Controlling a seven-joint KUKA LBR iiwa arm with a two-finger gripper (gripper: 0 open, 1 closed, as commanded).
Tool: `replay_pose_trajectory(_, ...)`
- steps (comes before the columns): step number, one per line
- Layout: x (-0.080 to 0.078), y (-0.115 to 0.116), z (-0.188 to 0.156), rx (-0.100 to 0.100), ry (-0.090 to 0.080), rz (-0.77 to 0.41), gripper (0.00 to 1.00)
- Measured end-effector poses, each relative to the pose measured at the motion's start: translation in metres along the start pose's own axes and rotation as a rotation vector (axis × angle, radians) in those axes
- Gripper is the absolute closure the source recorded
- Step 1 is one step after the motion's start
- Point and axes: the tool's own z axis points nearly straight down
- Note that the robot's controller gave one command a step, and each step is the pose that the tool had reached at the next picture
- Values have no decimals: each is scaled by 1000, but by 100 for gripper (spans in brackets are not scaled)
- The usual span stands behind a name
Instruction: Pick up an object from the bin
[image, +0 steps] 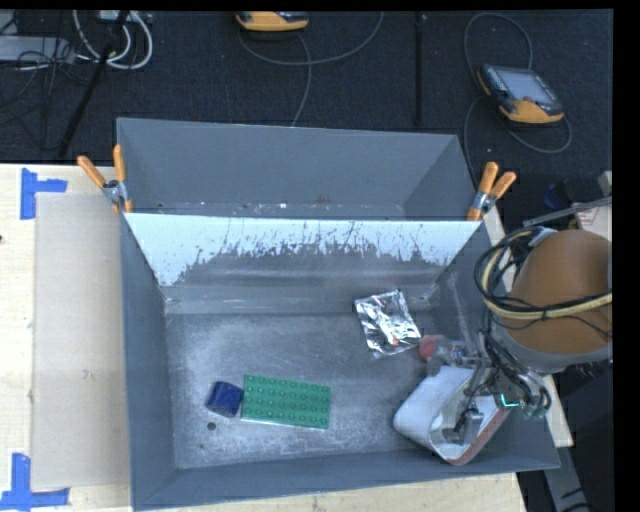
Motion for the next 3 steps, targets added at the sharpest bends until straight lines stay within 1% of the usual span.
replay_pose_trajectory(1, -26, -4, 63, -1, -2, -80, 0)
replay_pose_trajectory(2, -28, -5, 59, 4, -16, -82, 100)
replay_pose_trajectory(3, -6, 1, -82, 3, -15, -43, 100)
